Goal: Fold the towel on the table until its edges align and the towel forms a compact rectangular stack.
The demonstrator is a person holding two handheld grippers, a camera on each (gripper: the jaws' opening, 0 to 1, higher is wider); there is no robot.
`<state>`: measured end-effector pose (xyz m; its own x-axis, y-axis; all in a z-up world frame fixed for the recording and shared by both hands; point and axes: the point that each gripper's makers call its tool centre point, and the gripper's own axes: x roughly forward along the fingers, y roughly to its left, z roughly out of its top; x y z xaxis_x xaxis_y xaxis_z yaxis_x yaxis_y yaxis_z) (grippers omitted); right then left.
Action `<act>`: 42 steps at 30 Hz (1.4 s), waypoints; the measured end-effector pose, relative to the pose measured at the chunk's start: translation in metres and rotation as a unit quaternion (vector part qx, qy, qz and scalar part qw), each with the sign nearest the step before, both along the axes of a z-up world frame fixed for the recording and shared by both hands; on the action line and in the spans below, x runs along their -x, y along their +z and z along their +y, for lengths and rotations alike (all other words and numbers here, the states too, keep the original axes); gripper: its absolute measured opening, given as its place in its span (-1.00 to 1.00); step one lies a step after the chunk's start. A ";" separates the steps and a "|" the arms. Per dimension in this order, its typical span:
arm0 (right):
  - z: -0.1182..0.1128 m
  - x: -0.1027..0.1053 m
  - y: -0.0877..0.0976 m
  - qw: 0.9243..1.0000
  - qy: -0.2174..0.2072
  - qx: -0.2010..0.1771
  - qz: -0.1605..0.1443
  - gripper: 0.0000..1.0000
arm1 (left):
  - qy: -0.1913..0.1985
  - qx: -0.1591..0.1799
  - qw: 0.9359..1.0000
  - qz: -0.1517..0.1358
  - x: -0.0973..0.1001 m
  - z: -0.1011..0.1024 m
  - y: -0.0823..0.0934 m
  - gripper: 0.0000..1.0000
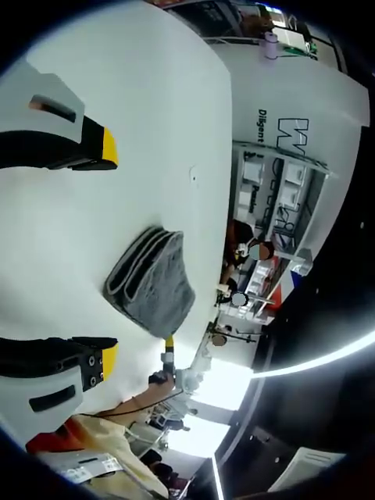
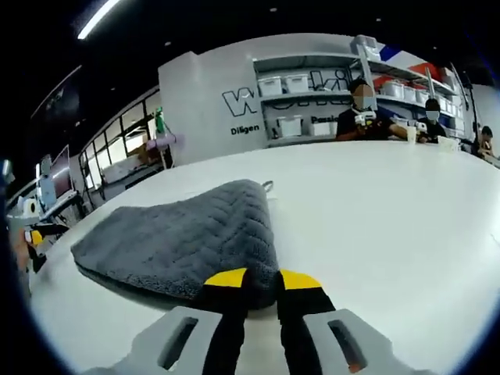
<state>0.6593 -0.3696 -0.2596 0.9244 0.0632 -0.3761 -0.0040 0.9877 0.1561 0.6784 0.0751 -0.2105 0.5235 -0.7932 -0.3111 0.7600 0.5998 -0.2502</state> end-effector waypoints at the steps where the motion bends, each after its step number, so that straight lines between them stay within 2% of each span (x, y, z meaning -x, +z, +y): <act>1: 0.000 0.000 0.001 1.000 0.001 0.004 -0.002 -0.83 | 0.000 0.000 1.000 0.000 0.000 0.000 0.000 0.72; 4: -0.003 -0.002 0.006 1.000 0.005 0.019 -0.011 -0.86 | 0.000 0.000 1.000 0.001 0.000 -0.001 -0.001 0.72; 10: 0.000 -0.005 0.028 0.996 0.001 0.081 -0.047 -0.89 | 0.001 0.000 1.000 0.000 -0.001 0.000 0.000 0.72; 16: 0.015 -0.010 0.040 0.991 0.002 0.123 -0.060 -0.90 | -0.001 0.000 1.000 0.002 -0.001 0.000 -0.001 0.72; 21: 0.031 -0.015 0.046 0.984 0.021 0.162 -0.065 -0.91 | -0.003 0.001 1.000 0.001 0.000 -0.001 0.000 0.72; 30: 0.056 -0.019 0.056 0.984 0.051 0.143 -0.088 -0.92 | -0.003 -0.002 1.000 0.001 0.001 -0.002 -0.001 0.72; 42: 0.095 -0.023 0.073 0.980 0.087 0.138 -0.113 -0.92 | -0.002 -0.002 1.000 0.000 0.002 -0.001 -0.001 0.72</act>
<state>0.6819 -0.2744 -0.1865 0.9703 0.1515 -0.1884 -0.1793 0.9738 -0.1403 0.6767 0.0739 -0.2111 0.5208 -0.7937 -0.3144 0.7620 0.5982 -0.2480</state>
